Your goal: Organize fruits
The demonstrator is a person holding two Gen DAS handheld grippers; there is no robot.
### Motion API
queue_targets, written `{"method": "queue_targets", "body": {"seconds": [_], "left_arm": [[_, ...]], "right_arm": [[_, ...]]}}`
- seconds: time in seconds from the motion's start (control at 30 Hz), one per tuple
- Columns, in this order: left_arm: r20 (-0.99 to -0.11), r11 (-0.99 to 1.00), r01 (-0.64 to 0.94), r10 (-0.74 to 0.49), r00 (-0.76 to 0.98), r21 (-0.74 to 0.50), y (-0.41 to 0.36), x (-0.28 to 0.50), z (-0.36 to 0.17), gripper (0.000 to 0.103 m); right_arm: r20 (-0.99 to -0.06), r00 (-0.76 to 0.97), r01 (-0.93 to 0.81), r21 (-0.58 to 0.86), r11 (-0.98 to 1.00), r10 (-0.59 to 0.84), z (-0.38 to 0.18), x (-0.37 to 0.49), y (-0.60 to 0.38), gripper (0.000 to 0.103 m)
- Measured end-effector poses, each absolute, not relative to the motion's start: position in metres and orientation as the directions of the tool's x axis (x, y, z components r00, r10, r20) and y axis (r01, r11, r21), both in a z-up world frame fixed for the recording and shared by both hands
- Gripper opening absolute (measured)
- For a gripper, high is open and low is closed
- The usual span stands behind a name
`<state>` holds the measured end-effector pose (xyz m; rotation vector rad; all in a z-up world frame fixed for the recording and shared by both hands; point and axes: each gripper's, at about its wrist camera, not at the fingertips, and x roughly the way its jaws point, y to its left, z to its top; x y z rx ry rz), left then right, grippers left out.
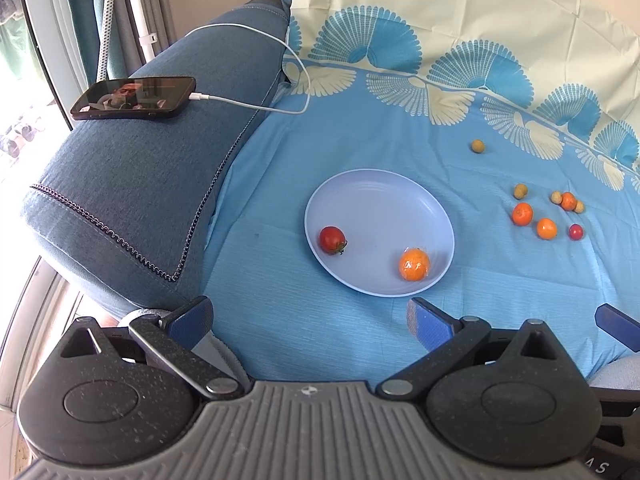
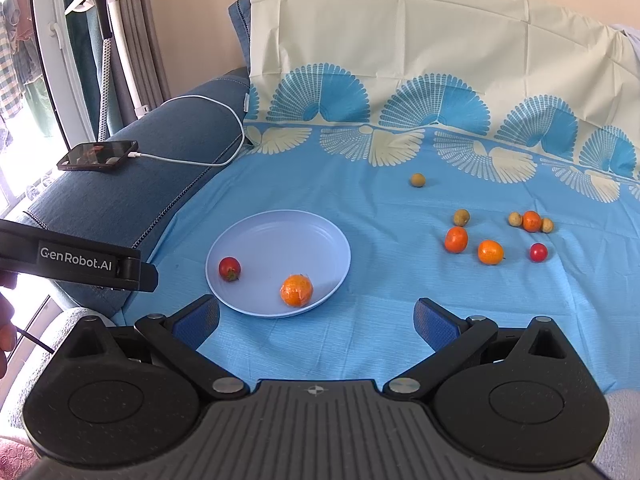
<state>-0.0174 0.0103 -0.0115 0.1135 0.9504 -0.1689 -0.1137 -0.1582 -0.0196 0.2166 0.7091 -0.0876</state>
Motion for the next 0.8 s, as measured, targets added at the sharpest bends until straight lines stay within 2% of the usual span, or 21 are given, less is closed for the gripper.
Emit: {"method": "queue_targets", "body": {"seconds": [0.8], "left_arm": [[-0.826,0.983,0.183,-0.086,0.557,0.022,0.0083,-0.0088,-0.0128,0.103]], "right_arm": [[-0.665,0.747,0.147,0.173,0.974,0.006,-0.025,-0.107,-0.1597,0.102]]}}
